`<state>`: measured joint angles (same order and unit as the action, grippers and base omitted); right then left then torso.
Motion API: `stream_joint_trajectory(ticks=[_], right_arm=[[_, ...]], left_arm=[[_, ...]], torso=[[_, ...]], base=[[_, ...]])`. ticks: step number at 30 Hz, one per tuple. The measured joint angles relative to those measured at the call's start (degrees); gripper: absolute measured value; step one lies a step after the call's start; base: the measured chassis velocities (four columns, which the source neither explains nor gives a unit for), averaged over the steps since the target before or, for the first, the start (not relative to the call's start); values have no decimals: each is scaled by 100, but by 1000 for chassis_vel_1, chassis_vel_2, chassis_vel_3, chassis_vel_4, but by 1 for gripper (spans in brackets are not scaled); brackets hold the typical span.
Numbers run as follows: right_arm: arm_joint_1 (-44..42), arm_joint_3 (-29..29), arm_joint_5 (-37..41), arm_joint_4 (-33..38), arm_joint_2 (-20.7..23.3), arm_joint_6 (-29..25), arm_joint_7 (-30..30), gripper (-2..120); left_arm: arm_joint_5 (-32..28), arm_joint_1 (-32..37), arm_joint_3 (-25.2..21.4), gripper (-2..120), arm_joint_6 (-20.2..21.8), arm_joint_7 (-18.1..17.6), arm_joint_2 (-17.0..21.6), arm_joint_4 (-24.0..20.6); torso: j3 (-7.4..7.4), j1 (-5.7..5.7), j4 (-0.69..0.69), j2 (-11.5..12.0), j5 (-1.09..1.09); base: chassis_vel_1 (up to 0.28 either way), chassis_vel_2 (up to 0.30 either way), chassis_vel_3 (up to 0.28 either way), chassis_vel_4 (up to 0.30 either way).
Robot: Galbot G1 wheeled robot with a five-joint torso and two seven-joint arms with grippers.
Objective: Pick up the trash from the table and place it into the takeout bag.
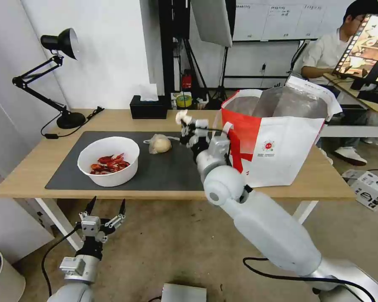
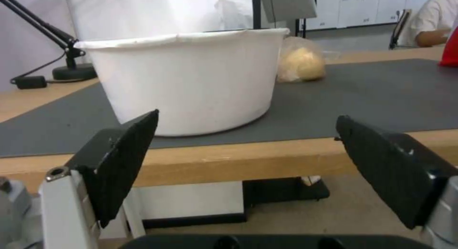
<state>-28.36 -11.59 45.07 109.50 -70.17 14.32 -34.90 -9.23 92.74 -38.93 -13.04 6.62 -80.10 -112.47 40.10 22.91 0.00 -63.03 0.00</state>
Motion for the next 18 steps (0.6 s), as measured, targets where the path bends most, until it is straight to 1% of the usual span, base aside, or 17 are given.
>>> stream_joint_trajectory(ticks=[1,4,5,8,9,11,12,15,16,18], right_arm=[[0,0,0,0,0,0,0,0],[176,281,-196,189,1,286,-366,0],[176,281,-196,189,1,286,-366,0],[289,592,-369,186,-2,606,-771,0],[289,592,-369,186,-2,606,-771,0],[310,867,-500,121,11,873,-1035,0],[310,867,-500,121,11,873,-1035,0],[301,1228,-574,31,61,1166,-1309,0],[301,1228,-574,31,61,1166,-1309,0],[297,1463,-591,-149,76,1271,-1448,0]], left_arm=[[0,0,0,100,0,0,0,0],[30,19,1,100,-7,0,-24,-6],[30,19,1,100,-7,0,-24,-6],[49,35,2,100,-32,0,-39,-5],[49,35,2,100,-32,0,-39,-5],[63,42,5,100,-63,0,-48,9],[63,42,5,100,-63,0,-48,9],[96,41,28,100,-94,0,-62,41],[96,41,28,100,-94,0,-62,41],[110,26,66,100,-97,-1,-65,64]], torso=[[0,0,0,0,0],[0,0,0,0,0],[0,0,0,0,0],[0,0,0,0,0],[0,0,0,0,0],[0,0,1,0,0],[0,0,1,0,0],[0,0,0,0,1],[0,0,0,0,1],[0,0,0,0,1]], base=[[0,0,0,0],[0,0,0,0],[0,0,0,0],[0,0,0,0],[0,0,0,0],[0,0,0,0],[0,0,0,0],[0,0,0,0],[0,0,0,0],[0,0,0,0]])
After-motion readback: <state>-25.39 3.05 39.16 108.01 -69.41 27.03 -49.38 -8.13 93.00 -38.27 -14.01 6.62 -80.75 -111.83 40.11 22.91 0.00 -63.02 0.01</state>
